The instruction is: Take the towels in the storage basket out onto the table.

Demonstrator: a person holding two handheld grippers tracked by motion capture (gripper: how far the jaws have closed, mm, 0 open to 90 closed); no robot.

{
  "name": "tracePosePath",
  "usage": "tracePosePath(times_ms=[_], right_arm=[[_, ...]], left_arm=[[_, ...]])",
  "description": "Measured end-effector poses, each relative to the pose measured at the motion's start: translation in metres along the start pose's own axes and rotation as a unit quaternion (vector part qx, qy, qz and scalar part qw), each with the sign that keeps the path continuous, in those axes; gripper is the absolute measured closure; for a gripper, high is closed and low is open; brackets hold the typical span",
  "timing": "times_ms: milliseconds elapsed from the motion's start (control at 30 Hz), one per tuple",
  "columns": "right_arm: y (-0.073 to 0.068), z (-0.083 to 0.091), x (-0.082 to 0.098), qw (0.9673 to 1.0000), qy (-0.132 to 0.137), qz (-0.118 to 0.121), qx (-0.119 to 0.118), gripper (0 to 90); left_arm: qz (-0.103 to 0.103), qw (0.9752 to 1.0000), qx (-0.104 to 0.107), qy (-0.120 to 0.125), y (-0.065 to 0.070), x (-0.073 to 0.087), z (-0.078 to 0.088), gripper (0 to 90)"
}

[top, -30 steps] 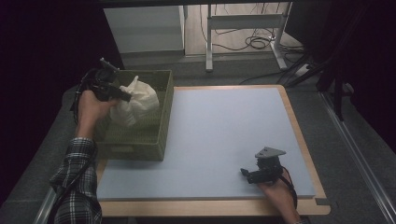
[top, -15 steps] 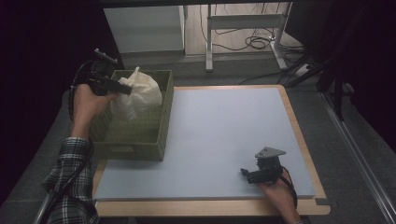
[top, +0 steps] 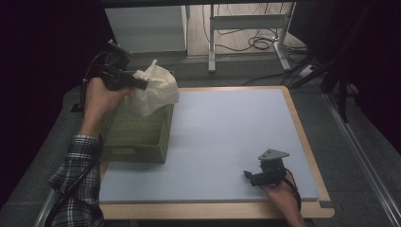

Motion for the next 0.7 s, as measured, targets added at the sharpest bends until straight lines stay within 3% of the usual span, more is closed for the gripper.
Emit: tracePosePath(times_ms=[400,700], right_arm=[[0.0,0.0,0.0,1.0,0.0,-0.001,0.0,6.1],[0.0,0.0,0.0,1.0,0.0,-0.001,-0.001,6.1]], left_arm=[[-0.043,0.9988,0.023,0.002,0.043,-0.017,-0.017,75.5],[-0.083,0.9955,0.044,-0.012,0.08,-0.029,-0.048,75.0]])
Point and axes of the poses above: each handheld gripper's, and its own axes: z roughly backward along the jaws, x roughly out of its underside, y roughly to its right, the point moved 2 cm from there along -z, roughly forward along the jaws, and after that the axes turned 11 degrees about -x, right-handed, at the moved point
